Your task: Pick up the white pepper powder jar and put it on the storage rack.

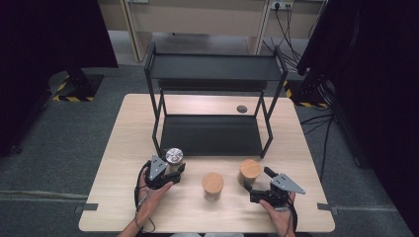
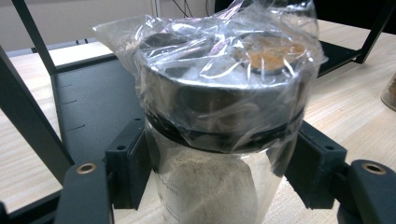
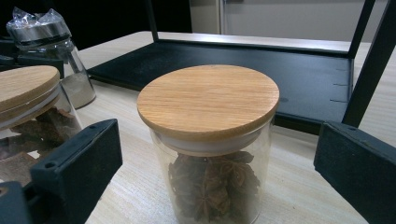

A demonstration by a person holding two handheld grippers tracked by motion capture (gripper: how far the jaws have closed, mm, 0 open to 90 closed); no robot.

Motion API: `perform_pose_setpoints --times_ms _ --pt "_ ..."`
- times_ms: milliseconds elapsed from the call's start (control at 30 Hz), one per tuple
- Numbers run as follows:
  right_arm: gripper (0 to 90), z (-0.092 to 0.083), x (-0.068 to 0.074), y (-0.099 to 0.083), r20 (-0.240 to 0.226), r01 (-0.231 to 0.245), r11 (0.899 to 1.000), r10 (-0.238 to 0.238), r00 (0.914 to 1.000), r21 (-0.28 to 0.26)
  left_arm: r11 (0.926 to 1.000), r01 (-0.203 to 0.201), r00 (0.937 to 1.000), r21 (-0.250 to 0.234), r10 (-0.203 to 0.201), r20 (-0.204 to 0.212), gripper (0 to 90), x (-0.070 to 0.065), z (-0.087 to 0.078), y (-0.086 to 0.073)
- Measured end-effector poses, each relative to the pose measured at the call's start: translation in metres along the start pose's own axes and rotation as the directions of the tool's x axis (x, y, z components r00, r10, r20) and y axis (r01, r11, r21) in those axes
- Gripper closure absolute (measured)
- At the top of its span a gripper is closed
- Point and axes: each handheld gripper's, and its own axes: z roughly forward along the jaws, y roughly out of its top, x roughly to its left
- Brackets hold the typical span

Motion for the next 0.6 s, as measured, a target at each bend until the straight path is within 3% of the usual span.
perform_pose_setpoints --times_ms 600 --pt "1.4 0.0000 0.0001 0.0000 0.001 0.001 1.000 -0.001 1.0000 0.000 0.9999 0.011 0.9999 -0.005 -0.011 0.001 31.4 0.0021 -0.0029 0.0043"
